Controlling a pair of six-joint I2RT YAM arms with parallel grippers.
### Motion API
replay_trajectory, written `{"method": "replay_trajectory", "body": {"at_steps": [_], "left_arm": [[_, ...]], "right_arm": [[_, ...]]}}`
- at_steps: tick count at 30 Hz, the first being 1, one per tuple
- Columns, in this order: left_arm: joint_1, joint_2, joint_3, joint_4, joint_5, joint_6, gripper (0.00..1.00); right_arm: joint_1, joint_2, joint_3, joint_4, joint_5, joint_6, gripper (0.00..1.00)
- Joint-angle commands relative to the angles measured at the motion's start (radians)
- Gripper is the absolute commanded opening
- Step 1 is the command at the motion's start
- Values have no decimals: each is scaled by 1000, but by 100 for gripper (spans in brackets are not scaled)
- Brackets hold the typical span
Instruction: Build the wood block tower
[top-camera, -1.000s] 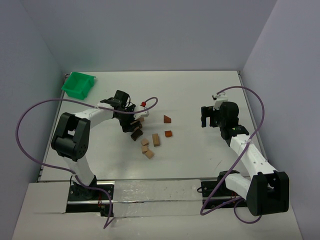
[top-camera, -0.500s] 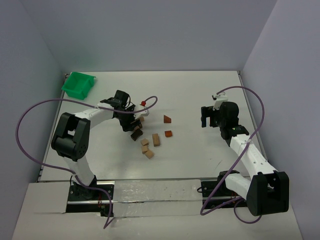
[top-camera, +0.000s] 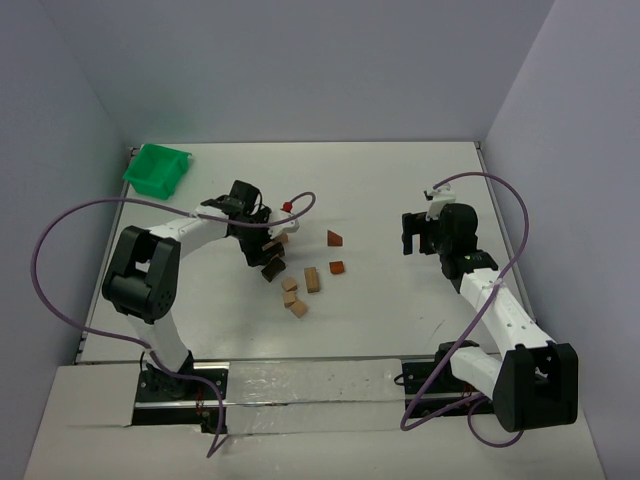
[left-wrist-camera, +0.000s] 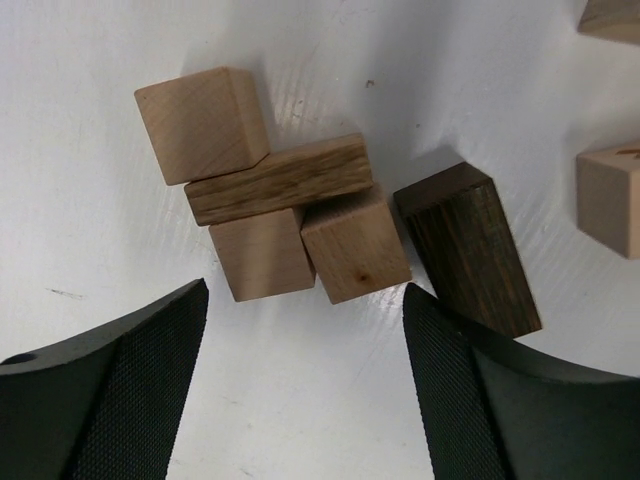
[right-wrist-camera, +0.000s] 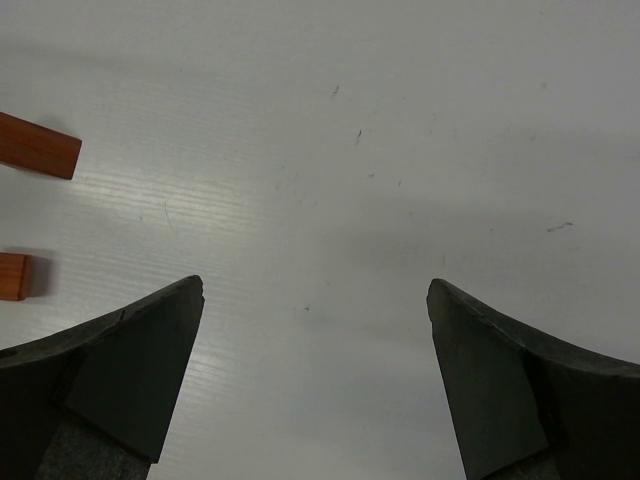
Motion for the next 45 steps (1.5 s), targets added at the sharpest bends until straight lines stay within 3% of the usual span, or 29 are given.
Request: {"method": "replay_trajectory", "body": {"at_steps": [1, 14, 25, 36, 45], "left_arm": [[-25, -87, -23, -10, 12, -15, 89], [-63, -35, 9, 7, 6, -138, 93], [-68, 14, 29, 90, -101, -229, 92], [-70, 17, 24, 113, -79, -196, 82], [-67, 17, 39, 84, -45, -171, 57]], "right_arm": [[4, -16, 46, 9, -2, -4, 100], [4, -17, 45, 13, 1, -5, 100], [4, -9, 48, 8, -1, -6, 100], [4, -11, 45, 11, 1, -8, 100], [5, -14, 45, 12, 4, -9, 100]]}}
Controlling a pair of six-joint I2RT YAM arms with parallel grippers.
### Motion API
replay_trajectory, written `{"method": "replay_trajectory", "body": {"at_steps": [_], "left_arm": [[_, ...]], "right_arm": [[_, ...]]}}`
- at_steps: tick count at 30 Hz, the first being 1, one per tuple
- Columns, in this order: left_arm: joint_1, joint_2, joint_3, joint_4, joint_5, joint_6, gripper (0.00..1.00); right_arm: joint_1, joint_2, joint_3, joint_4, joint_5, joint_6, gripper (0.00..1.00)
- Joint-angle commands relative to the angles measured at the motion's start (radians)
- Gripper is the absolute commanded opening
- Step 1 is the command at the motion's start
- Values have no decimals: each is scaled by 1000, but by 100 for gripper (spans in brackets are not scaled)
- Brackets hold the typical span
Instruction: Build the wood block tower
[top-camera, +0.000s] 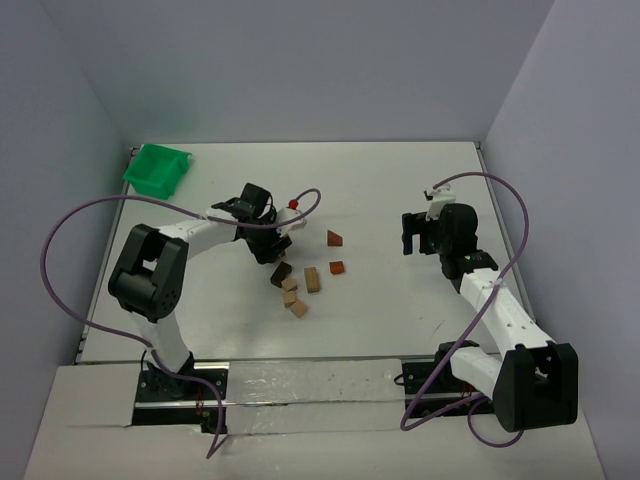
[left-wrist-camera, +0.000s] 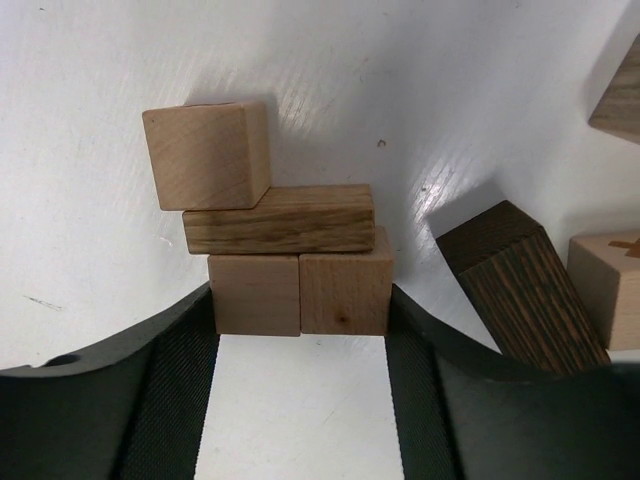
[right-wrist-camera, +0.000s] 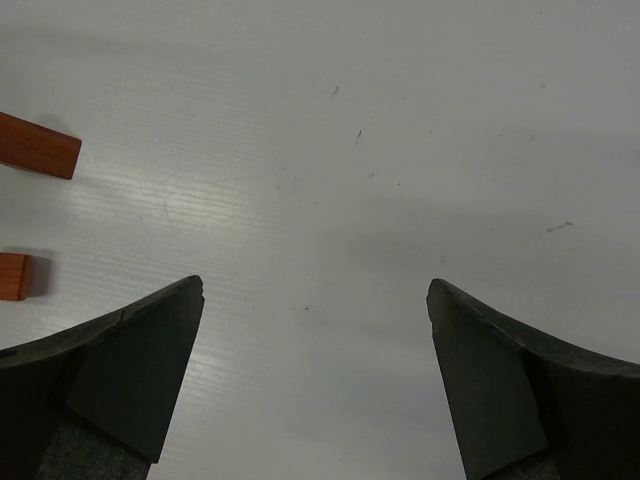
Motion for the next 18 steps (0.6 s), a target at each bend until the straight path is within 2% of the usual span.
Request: {"method": "replay_trajectory", "body": {"at_steps": [1, 10, 15, 18], "left_arm": [[-2, -9, 41, 4, 41, 15, 53], [5, -114, 38, -78, 33, 28, 32], [-1, -192, 111, -173, 50, 19, 29], [-53, -222, 163, -242, 80, 26, 28]], "right_arm": [[4, -14, 45, 11, 4, -9, 100], [4, -17, 45, 14, 2, -8, 100], [4, -20, 45, 13, 0, -6, 100], [5, -16, 48, 11, -1, -3, 100]]}}
